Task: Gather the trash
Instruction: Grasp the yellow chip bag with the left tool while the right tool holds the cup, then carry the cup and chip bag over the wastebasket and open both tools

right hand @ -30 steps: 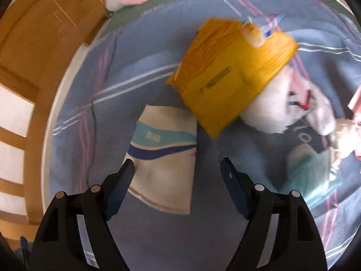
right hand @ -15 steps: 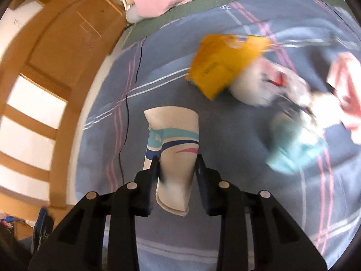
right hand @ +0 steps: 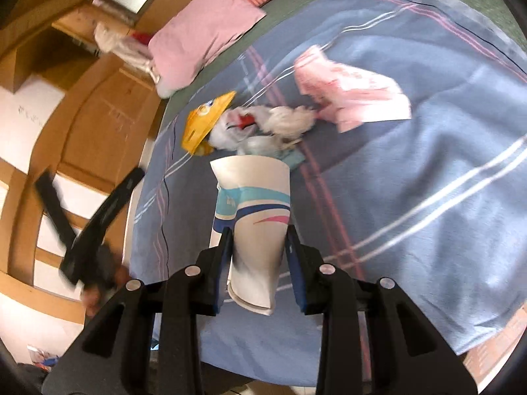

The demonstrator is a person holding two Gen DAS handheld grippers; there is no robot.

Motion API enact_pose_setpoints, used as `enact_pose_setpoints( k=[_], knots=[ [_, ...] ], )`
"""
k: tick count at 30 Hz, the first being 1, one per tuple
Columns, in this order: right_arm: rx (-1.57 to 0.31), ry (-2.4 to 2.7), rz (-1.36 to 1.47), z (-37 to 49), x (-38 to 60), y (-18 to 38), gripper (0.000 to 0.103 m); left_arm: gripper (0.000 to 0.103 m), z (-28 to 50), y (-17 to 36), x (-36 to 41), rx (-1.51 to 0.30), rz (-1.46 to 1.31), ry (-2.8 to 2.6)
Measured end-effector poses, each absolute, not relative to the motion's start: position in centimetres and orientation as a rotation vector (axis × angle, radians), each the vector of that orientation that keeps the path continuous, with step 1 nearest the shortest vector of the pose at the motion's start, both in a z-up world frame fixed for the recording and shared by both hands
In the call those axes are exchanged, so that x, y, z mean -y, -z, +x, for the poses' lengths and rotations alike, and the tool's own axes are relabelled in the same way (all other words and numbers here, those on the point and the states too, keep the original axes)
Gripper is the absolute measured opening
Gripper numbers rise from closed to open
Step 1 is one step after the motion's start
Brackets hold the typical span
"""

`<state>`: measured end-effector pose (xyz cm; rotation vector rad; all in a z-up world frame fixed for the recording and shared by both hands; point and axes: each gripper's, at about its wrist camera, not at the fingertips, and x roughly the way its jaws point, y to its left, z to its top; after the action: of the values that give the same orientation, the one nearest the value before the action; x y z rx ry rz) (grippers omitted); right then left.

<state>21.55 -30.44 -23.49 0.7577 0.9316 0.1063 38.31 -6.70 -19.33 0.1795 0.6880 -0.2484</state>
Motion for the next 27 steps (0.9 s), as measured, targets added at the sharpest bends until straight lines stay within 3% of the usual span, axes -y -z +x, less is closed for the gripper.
enact_pose_setpoints(
  k=[10, 12, 13, 18, 27],
  knots=[
    [-0.886, -0.125, 0.837, 20.6, 32.6, 24.4, 0.034, 0.078, 45.5, 23.7, 14.1, -0.758, 0.258, 0.29],
    [-0.883, -0.132, 0.848, 20.4, 33.3, 24.6, 0.034, 0.055, 46.2, 24.5, 14.5, -0.786, 0.264, 0.306],
    [-0.884, -0.132, 0.85, 20.5, 33.4, 24.6, 0.034, 0.027, 46.5, 24.7, 14.6, -0.803, 0.259, 0.317],
    [-0.881, -0.134, 0.857, 20.5, 33.8, 24.8, 0.034, 0.014, 46.2, 23.9, 13.3, -0.789, 0.218, 0.317],
    [-0.839, -0.152, 0.82, 19.9, 32.7, 22.7, 0.034, 0.013, 42.2, 18.8, 10.0, -0.681, 0.164, 0.305]
  ],
)
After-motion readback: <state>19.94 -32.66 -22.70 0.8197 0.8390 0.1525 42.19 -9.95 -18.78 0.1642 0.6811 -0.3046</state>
